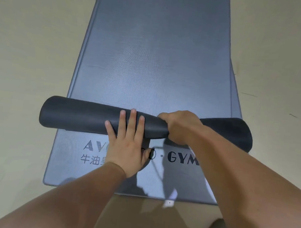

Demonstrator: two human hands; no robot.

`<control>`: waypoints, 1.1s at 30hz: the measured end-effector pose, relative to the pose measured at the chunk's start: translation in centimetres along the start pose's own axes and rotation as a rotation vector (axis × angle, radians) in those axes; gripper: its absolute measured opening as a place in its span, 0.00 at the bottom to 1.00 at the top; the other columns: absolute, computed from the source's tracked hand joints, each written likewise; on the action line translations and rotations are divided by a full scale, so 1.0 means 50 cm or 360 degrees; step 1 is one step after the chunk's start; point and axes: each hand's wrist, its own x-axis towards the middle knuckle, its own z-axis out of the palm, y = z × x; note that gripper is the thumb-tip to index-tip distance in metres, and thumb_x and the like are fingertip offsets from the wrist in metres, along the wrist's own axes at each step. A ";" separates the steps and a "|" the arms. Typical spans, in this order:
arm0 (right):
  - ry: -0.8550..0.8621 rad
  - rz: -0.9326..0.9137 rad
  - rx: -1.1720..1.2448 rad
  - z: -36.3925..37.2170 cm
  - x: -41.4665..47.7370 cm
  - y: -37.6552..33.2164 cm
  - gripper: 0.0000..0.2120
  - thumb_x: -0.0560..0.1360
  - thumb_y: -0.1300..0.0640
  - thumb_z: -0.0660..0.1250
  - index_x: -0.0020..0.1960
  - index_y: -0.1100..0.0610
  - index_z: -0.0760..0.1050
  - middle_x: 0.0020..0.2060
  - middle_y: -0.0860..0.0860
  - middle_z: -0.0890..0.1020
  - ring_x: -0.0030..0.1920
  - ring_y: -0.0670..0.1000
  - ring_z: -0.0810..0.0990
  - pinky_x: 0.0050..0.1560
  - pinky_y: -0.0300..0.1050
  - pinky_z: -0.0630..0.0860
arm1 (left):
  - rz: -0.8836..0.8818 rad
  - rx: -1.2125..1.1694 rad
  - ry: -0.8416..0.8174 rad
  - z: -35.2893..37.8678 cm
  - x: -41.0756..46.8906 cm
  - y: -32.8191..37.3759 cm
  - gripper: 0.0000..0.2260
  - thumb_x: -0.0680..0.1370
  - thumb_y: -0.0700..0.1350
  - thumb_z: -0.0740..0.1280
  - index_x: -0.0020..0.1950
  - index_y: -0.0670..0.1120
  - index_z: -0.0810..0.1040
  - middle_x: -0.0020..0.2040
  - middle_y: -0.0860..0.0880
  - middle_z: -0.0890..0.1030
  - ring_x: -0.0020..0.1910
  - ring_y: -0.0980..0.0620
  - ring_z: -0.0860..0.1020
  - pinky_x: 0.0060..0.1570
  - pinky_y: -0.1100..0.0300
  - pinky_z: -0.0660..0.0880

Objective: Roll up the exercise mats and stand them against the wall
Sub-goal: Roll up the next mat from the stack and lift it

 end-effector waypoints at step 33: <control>0.0411 0.0286 -0.0146 -0.004 0.144 0.086 0.75 0.59 0.26 0.78 0.81 0.49 0.26 0.81 0.60 0.31 0.81 0.65 0.29 0.74 0.80 0.37 | 0.0011 0.0089 -0.0260 -0.031 0.243 -0.043 0.58 0.68 0.82 0.52 0.81 0.46 0.30 0.81 0.43 0.29 0.79 0.39 0.28 0.71 0.24 0.39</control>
